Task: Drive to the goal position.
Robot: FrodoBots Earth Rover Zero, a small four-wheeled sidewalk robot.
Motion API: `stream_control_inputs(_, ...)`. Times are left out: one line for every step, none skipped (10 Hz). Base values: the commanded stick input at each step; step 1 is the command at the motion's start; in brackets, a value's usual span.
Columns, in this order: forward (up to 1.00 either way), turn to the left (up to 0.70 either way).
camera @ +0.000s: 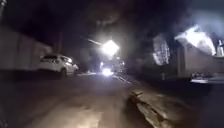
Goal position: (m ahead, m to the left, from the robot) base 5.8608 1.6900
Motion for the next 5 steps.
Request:
stream_control_inputs(0.7, 0.03)
stream_control_inputs(0.7, 0.03)
stream_control_inputs(0.7, -0.03)
stream_control_inputs(0.7, -0.25)
stream_control_inputs(0.7, -0.31)
